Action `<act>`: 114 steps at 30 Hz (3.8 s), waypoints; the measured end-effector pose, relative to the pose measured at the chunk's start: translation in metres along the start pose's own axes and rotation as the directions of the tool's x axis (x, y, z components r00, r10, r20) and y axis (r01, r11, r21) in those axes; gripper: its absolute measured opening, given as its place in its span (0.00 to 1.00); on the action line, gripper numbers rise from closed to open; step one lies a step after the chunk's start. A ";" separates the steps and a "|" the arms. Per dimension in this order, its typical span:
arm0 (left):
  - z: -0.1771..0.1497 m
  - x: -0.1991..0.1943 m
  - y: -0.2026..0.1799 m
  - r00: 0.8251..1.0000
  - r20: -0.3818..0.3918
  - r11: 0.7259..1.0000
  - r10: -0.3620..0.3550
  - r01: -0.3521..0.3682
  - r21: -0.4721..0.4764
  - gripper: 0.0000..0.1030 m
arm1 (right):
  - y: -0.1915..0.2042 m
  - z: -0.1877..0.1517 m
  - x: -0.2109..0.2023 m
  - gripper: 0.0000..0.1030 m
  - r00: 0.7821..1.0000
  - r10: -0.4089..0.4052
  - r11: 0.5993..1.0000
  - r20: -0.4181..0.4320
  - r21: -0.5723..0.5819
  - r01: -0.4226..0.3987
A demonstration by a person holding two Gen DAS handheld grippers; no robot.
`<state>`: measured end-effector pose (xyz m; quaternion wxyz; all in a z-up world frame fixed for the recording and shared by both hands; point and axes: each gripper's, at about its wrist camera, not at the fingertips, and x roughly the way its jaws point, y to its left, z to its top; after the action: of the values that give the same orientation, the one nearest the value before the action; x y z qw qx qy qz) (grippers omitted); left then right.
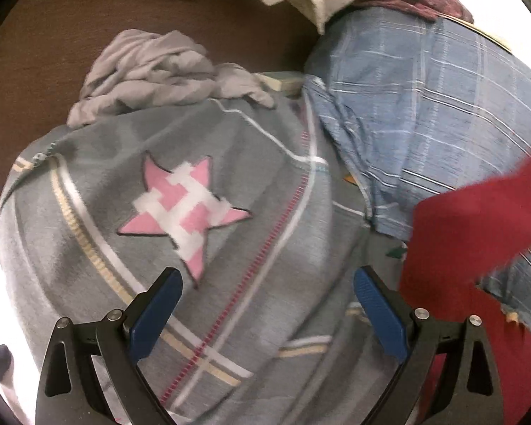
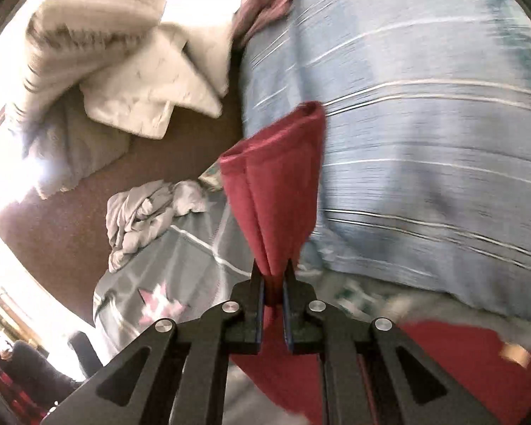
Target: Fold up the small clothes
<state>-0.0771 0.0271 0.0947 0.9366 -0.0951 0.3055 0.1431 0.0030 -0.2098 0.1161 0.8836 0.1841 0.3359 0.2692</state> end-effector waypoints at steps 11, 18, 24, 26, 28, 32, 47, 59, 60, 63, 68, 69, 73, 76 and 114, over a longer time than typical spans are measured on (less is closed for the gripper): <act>-0.017 -0.009 -0.045 0.991 -0.030 0.983 -0.134 0.137 0.120 0.95 | -0.156 -0.108 -0.120 0.07 0.923 -0.379 0.884 -0.062 0.273 0.381; -0.031 0.002 -0.074 0.977 -0.092 0.952 -0.192 0.208 0.224 0.95 | -0.178 -0.143 -0.147 0.09 0.918 -0.386 0.856 -0.091 0.335 0.393; -0.041 0.015 -0.092 0.970 -0.158 0.929 -0.186 0.226 0.294 0.95 | -0.201 -0.167 -0.176 0.50 0.833 -0.518 0.731 -0.194 0.406 0.549; -0.041 0.014 -0.095 0.969 -0.149 0.927 -0.199 0.236 0.292 0.95 | -0.201 -0.169 -0.194 0.54 0.798 -0.574 0.686 -0.183 0.426 0.590; -0.041 0.012 -0.098 0.968 -0.139 0.924 -0.209 0.242 0.297 0.95 | -0.201 -0.169 -0.215 0.55 0.779 -0.611 0.657 -0.139 0.460 0.598; -0.044 0.013 -0.107 0.953 -0.161 0.907 -0.255 0.294 0.301 0.95 | -0.194 -0.159 -0.205 0.55 0.819 -0.567 0.726 -0.089 0.415 0.548; -0.048 0.014 -0.145 0.916 -0.222 0.842 -0.335 0.397 0.364 0.96 | -0.189 -0.174 -0.171 0.36 0.769 -0.610 0.731 -0.193 0.238 0.639; -0.068 0.047 -0.168 0.926 -0.314 0.828 -0.208 0.338 0.448 0.97 | -0.165 -0.169 -0.184 0.39 0.780 -0.614 0.752 -0.126 0.207 0.626; -0.069 0.049 -0.168 0.927 -0.313 0.828 -0.206 0.336 0.449 0.97 | -0.164 -0.165 -0.180 0.39 0.779 -0.616 0.756 -0.115 0.191 0.626; -0.068 0.048 -0.166 0.924 -0.318 0.828 -0.212 0.342 0.444 0.97 | -0.172 -0.157 -0.153 0.38 0.778 -0.614 0.764 -0.136 0.148 0.628; -0.066 0.054 -0.167 0.914 -0.344 0.831 -0.214 0.355 0.428 0.98 | -0.200 -0.175 -0.137 0.38 0.767 -0.617 0.747 -0.175 0.175 0.641; -0.065 0.053 -0.166 0.914 -0.344 0.831 -0.213 0.355 0.429 0.97 | -0.201 -0.174 -0.137 0.38 0.761 -0.624 0.743 -0.179 0.166 0.648; -0.061 0.043 -0.165 0.928 -0.305 0.834 -0.214 0.336 0.438 0.95 | -0.192 -0.169 -0.150 0.43 0.764 -0.619 0.740 -0.181 0.191 0.645; -0.057 0.030 -0.164 0.925 -0.275 0.828 -0.263 0.363 0.428 0.96 | -0.177 -0.176 -0.157 0.53 0.750 -0.636 0.737 -0.183 0.143 0.660; -0.065 0.053 -0.169 0.870 -0.441 0.819 -0.222 0.412 0.399 0.95 | -0.389 -0.150 -0.241 0.39 0.535 -0.770 0.313 -0.347 0.525 0.791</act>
<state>-0.0166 -0.1377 0.0262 0.8647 0.0647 0.4837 -0.1191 -0.1157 -0.6388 -0.0682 0.7787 0.2780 0.4648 -0.3166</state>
